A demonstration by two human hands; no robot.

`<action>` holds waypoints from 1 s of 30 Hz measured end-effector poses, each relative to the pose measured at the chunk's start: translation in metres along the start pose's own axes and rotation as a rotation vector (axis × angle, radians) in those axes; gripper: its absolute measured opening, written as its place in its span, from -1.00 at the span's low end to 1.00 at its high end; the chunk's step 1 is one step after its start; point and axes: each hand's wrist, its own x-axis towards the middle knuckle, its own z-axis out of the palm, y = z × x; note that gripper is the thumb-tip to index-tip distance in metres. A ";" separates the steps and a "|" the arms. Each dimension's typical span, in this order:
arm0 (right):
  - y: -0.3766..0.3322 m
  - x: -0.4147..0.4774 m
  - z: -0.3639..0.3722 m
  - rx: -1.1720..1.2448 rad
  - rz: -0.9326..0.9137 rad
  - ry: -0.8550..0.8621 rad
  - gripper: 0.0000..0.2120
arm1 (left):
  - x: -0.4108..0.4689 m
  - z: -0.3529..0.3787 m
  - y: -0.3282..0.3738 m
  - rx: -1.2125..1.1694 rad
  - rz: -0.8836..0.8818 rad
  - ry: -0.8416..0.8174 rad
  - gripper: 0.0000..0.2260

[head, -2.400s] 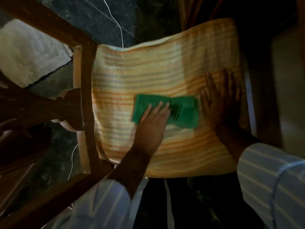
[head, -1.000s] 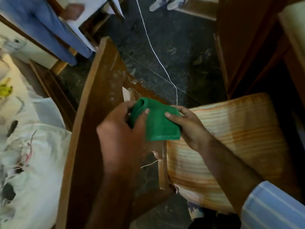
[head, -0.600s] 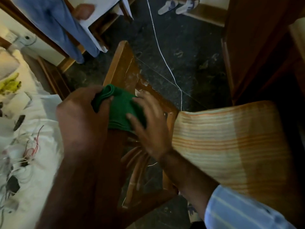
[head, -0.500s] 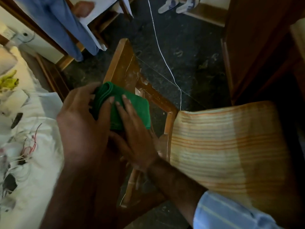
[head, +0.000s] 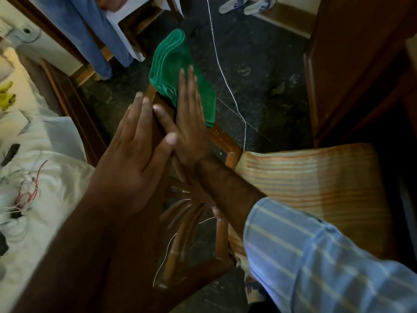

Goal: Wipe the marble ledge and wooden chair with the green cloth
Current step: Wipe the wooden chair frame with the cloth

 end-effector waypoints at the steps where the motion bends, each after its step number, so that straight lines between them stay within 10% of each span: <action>1: 0.008 0.002 0.001 0.000 0.004 0.012 -0.14 | 0.008 0.001 -0.001 0.000 0.006 -0.006 -0.34; 16: 0.148 -0.042 -0.002 0.021 0.702 -0.014 -0.06 | 0.015 0.010 -0.007 0.002 0.014 0.038 -0.29; 30: 0.045 -0.019 0.021 0.032 -0.031 0.046 -0.26 | 0.013 0.008 -0.004 -0.025 0.075 0.078 -0.27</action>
